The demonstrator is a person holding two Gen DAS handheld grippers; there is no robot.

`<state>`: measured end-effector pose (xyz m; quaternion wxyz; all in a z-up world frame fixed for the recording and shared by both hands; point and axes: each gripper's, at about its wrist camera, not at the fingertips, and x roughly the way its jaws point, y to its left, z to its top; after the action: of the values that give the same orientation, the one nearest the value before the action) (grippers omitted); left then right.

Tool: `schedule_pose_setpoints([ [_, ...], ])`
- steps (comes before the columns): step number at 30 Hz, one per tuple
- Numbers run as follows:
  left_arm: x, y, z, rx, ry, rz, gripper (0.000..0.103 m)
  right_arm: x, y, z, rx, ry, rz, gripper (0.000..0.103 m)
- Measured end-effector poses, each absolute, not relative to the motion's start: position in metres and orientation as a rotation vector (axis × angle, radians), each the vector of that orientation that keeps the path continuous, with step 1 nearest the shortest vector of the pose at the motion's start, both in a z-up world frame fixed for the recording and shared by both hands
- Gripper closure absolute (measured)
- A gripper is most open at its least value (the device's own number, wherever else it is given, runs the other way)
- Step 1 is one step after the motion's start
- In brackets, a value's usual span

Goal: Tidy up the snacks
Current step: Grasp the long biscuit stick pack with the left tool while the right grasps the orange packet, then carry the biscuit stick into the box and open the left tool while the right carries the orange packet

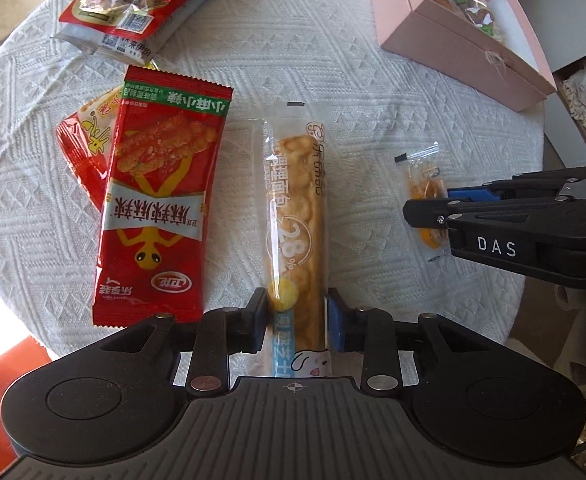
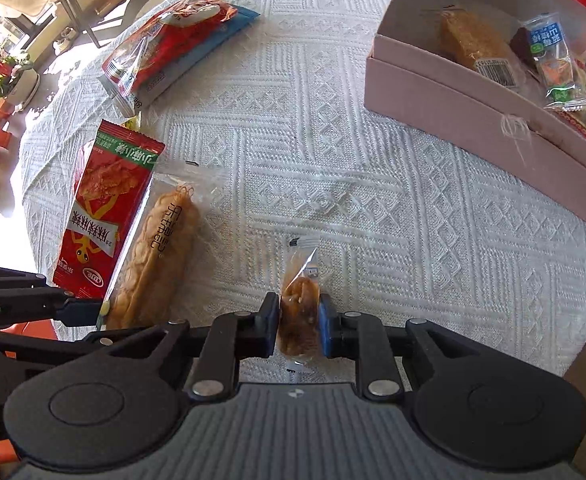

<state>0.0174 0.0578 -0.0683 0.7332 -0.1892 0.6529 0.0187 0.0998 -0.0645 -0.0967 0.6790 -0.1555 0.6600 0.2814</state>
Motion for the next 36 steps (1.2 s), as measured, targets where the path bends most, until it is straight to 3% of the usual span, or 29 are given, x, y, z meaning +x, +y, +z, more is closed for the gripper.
schedule_pose_setpoints([
  [13,0.041,0.051,-0.071,-0.454,1.423,0.089,0.067,0.109,-0.085,-0.097,-0.307,1.503,0.617,0.083],
  [20,0.05,0.046,-0.066,-0.471,1.425,0.108,0.07,0.12,-0.108,-0.07,-0.23,1.48,0.601,0.084],
  [29,0.072,0.017,-0.01,-0.485,1.349,0.004,0.07,0.136,-0.148,-0.065,-0.241,1.491,0.538,0.084],
  [36,0.126,0.01,0.045,-0.466,1.186,-0.063,0.07,0.141,-0.167,-0.069,-0.2,1.519,0.518,0.084],
])
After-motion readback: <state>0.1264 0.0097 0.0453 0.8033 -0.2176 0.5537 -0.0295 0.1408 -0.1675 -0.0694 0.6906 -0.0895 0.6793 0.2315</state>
